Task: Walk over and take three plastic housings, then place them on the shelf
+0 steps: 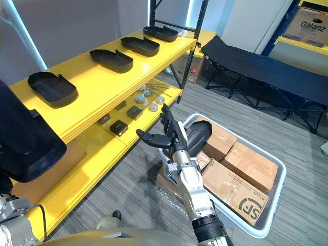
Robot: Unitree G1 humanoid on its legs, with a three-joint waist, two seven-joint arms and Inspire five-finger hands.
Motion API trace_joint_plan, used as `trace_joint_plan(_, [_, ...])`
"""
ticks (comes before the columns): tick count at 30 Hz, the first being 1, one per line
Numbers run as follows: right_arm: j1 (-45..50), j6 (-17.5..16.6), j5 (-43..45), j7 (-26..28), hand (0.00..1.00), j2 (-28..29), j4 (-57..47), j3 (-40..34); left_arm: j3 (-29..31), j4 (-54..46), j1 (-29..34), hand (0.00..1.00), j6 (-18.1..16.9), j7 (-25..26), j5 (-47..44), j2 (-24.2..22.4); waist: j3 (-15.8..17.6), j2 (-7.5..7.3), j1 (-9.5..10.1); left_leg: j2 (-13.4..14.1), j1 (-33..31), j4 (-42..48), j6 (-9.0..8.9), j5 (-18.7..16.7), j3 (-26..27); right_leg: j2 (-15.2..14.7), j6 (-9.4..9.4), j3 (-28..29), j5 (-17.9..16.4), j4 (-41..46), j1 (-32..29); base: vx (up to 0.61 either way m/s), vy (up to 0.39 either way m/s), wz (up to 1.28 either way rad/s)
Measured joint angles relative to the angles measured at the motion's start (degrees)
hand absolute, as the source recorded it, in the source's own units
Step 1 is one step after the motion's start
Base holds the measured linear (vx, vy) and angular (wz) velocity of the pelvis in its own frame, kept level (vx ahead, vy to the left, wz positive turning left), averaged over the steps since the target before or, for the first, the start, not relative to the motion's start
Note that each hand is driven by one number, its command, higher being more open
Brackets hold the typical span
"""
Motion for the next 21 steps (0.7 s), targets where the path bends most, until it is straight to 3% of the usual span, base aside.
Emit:
trace_joint_plan(1, [0.8, 0.2, -0.1, -0.7, 1.0, 0.0, 0.2, -0.3, -1.4, 0.0, -0.3, 0.0, 0.0, -2.9, -0.5, 0.0, 0.4, -0.76, -0.93, 0.2, -2.3, 1.3, 3.59, 0.2, 3.3, -0.7, 0.37, -3.5, -1.0, 1.3, 0.4, -0.02, 0.019, 0.89])
trace_joint_plan(2, [0.9, 0.2, -0.1, -0.9, 1.0, 0.0, 0.2, -0.4, -1.7, 0.0, -0.3, 0.0, 0.0, -3.5, -0.6, 0.0, 0.6, -0.9, -1.4, 0.5, -2.6, 1.5, 4.0, 0.4, 4.5, -0.8, 0.47, -4.1, -1.1, 1.6, 0.6, -0.01, 0.031, 1.3])
trace_joint_plan(3, [1.5, 0.3, -0.8, -1.6, 1.0, -0.5, 0.2, -0.6, -3.1, 0.0, -0.4, 0.0, 0.1, -5.5, -0.8, 0.0, 0.7, -0.85, -2.35, 1.2, -3.3, 1.4, 3.99, 1.8, 7.6, -1.4, 0.89, -6.4, -1.4, 2.8, 0.9, 0.02, 0.07, 0.87])
trace_joint_plan(4, [1.8, 0.3, -2.1, -1.8, 1.0, -1.4, 0.5, -0.9, -4.4, 0.0, -0.4, 0.0, 0.1, -7.2, -0.8, 0.0, 1.3, -0.47, -1.85, 0.7, -2.8, 0.2, 1.81, 3.5, 7.6, -2.2, 1.19, -6.4, -1.5, 3.9, 0.8, 0.03, 0.096, 0.73])
trace_joint_plan(8, [2.0, 0.2, -6.8, -0.2, 1.0, -1.5, 0.8, -0.7, -5.8, 0.0, -1.6, 0.0, 0.0, -8.8, -1.0, 0.6, 3.1, 0.2, -1.47, -1.2, -2.4, -1.9, 2.61, 4.7, 7.4, -4.1, 0.93, -2.8, -3.1, 6.0, -0.5, -0.04, 0.126, 0.19])
trace_joint_plan(10, [3.9, -0.1, -6.6, 0.1, 1.0, -1.7, 0.5, -2.1, -7.2, 0.1, -3.5, 0.0, 0.0, -9.9, -1.4, 1.4, 3.4, 0.15, -3.13, -2.5, -2.5, -2.8, 3.57, 4.9, 5.1, -3.7, 1.3, 4.7, -6.8, 8.7, -2.1, -0.13, 0.076, 0.65])
trace_joint_plan(11, [6.9, -0.3, -5.4, 0.1, 1.0, -1.7, -0.4, -4.6, -9.2, 0.2, -5.1, 0.0, 0.0, -11.6, -2.0, 2.3, 3.4, -0.04, -4.63, -4.0, -2.5, -3.8, 4.14, 5.7, 2.6, -3.4, 1.09, 11.0, -10.5, 11.9, -3.6, -0.15, 0.005, 0.96])
trace_joint_plan(13, [9.5, -1.0, -3.5, 0.0, 1.0, -1.7, -0.8, -7.1, -10.7, 0.2, -6.6, 0.0, 0.0, -12.8, -1.9, 3.4, 3.4, -0.11, -5.7, -5.3, -2.4, -5.0, 4.27, 6.7, 1.1, -3.3, 1.26, 14.9, -13.1, 14.5, -4.6, -0.09, -0.023, 0.73])
trace_joint_plan(16, [12.1, -1.5, -3.0, 0.3, 1.0, -1.5, -0.8, -9.9, -12.1, 0.2, -8.4, 0.0, -0.1, -13.2, -0.3, 5.2, 3.4, 0.42, -6.33, -5.8, -3.5, -5.3, 3.65, 8.3, 0.3, -3.5, 1.76, 14.4, -12.8, 15.4, -5.4, 0.0, -0.018, 0.21])
trace_joint_plan(21, [12.1, -3.1, 1.0, 3.0, 1.0, -1.5, -0.8, -8.5, -12.7, 0.3, -8.4, 0.0, 0.0, -9.1, 0.1, 5.3, 4.9, 0.8, -6.11, -5.4, -3.7, -5.1, 3.45, 8.4, 0.2, -3.1, 1.77, 14.6, -12.5, 15.4, -5.7, -0.02, -0.008, 0.0])
